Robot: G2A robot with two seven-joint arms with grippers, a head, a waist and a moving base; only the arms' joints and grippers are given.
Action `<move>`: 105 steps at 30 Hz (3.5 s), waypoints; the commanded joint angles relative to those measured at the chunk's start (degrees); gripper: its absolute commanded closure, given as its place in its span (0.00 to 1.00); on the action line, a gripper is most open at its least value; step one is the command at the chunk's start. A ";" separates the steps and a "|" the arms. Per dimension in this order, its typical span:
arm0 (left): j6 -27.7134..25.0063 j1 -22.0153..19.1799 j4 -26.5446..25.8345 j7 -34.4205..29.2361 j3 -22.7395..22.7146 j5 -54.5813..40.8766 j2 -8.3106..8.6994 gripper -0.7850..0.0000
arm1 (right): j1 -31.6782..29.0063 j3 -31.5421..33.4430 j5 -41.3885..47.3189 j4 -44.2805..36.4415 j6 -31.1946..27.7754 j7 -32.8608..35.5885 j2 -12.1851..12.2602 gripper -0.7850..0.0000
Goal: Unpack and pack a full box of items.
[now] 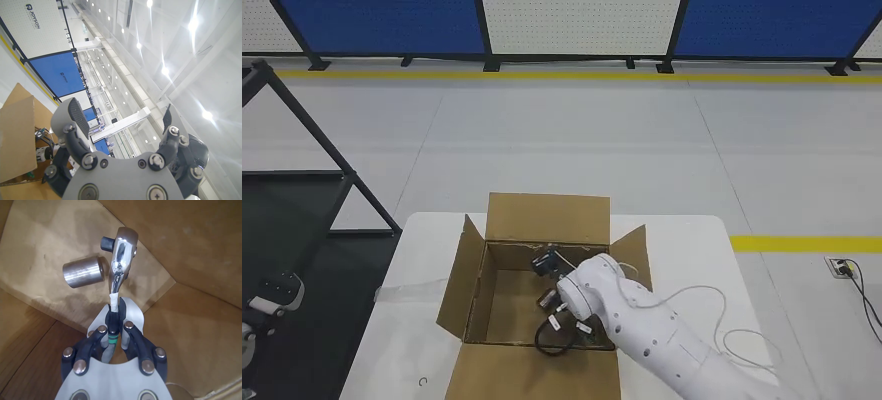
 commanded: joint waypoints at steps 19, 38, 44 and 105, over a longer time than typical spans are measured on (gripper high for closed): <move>0.00 0.00 0.00 0.00 0.00 0.00 0.00 0.00 | 2.48 1.53 2.16 7.61 -1.62 -3.77 -4.13 0.67; 0.00 0.00 0.00 0.00 0.00 0.00 0.00 0.00 | -24.06 27.73 -5.87 -50.70 -10.69 -1.91 6.67 0.00; 0.00 0.00 0.00 0.00 0.00 0.00 0.00 0.00 | -27.63 29.37 -6.99 -56.36 -12.65 -3.30 7.32 0.00; 14.34 -16.32 13.56 -17.79 28.63 27.94 6.25 0.00 | -36.32 50.85 32.19 -49.20 -11.26 -4.09 11.67 0.00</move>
